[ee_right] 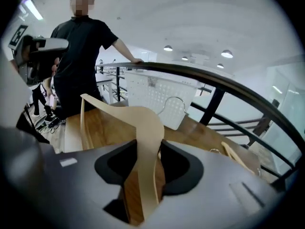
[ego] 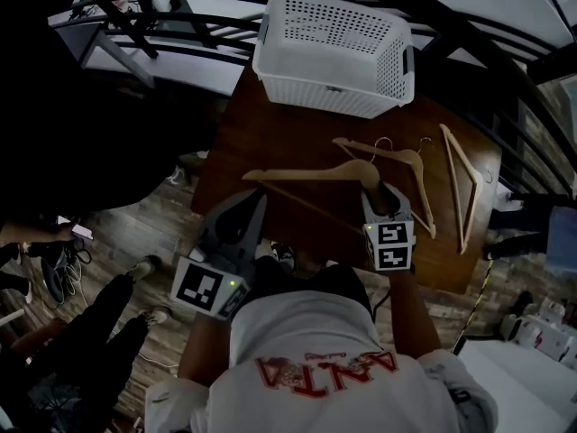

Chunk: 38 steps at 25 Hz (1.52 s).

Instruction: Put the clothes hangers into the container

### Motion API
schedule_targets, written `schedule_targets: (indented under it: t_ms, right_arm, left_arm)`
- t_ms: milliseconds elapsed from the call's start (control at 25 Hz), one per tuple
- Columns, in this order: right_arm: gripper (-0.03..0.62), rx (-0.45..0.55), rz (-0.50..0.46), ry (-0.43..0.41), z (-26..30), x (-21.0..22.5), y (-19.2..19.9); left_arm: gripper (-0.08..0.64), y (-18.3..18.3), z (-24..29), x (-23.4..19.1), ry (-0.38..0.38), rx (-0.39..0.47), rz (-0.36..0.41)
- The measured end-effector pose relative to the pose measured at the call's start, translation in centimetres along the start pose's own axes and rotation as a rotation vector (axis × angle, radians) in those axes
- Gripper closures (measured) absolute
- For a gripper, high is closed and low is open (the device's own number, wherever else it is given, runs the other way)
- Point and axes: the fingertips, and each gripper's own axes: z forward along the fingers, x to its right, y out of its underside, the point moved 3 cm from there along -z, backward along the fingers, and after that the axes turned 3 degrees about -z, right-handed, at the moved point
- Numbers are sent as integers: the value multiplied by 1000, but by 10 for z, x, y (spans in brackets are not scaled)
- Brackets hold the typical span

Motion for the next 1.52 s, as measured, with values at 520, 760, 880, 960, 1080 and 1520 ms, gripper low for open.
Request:
schedule_targets:
  t_ms: [520, 760, 880, 960, 1080, 1520]
  right_arm:
    - [439, 235, -83, 271, -73, 123, -125]
    - [439, 246, -267, 377, -68, 164, -191]
    - [439, 209, -394, 414, -51, 180, -212]
    - [439, 182, -459, 409, -25, 177, -231]
    - [437, 131, -557, 368, 19, 166, -251]
    - [437, -60, -874, 232, 143, 134, -265]
  left_arm:
    - [551, -41, 21, 21, 83, 120, 8]
    - [551, -45, 24, 19, 88, 121, 10]
    - [551, -40, 28, 20, 98, 90, 25]
    - [551, -38, 30, 4, 90, 77, 19]
    - [551, -33, 29, -20, 71, 63, 4]
    - [551, -18, 14, -42, -43, 33, 24]
